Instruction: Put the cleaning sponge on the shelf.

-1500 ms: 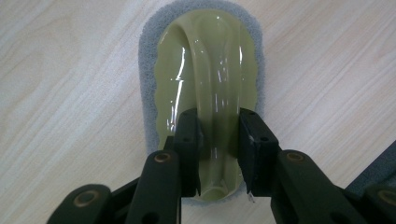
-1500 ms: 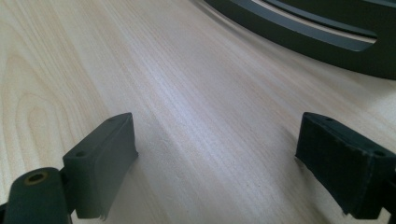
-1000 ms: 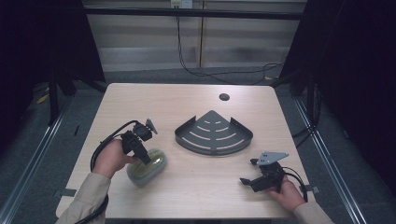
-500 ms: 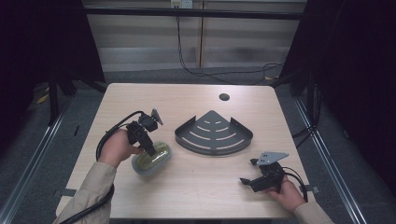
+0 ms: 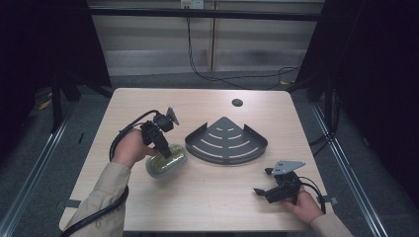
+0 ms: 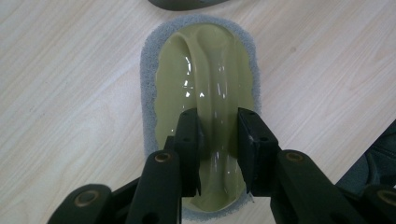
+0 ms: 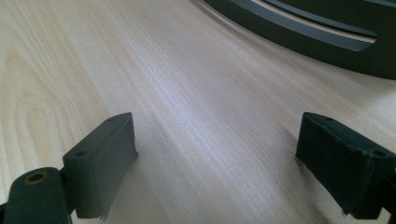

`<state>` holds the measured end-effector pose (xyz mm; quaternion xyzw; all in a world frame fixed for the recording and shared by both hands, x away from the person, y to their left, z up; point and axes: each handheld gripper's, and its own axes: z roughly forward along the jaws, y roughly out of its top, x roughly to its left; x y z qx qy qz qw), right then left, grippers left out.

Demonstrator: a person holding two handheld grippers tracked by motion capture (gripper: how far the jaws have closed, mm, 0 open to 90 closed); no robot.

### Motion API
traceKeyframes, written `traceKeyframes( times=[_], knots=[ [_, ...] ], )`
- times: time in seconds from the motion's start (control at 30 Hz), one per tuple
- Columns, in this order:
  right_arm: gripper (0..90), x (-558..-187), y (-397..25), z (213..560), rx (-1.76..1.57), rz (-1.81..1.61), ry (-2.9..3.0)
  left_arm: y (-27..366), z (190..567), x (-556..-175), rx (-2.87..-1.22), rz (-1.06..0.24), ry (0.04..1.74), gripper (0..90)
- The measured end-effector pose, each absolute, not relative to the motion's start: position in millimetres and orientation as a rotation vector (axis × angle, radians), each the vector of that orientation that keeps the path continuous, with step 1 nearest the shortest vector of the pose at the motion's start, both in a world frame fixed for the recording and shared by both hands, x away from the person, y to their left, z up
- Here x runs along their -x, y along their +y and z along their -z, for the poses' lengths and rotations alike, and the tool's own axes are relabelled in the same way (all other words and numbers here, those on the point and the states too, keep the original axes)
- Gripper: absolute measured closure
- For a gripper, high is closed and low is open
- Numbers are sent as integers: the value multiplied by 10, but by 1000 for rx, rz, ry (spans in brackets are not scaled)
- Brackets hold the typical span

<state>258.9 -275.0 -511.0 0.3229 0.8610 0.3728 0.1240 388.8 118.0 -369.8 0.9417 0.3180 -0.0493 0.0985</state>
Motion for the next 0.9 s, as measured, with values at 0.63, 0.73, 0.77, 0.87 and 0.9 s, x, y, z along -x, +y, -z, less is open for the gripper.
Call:
traceKeyframes(
  times=[0.63, 0.73, 0.77, 0.87, 0.9],
  knots=[
    [113, -2589, -2749, 5110, -942, -1087, 2511, 1018, 3541, -4027, -2770, 152, 931, 714],
    [113, -2589, -2749, 5110, -942, -1087, 2511, 1012, 3510, -4046, -2768, 150, 934, 714],
    [113, -2589, -2749, 5110, -942, -1087, 2511, 1010, 3499, -4053, -2771, 146, 935, 714],
    [113, -2589, -2749, 5110, -943, -1087, 2511, 1000, 3463, -4081, -2773, 143, 926, 714],
    [113, -2589, -2749, 5110, -942, -1087, 2511, 994, 3455, -4086, -2766, 142, 935, 714]
  ],
)
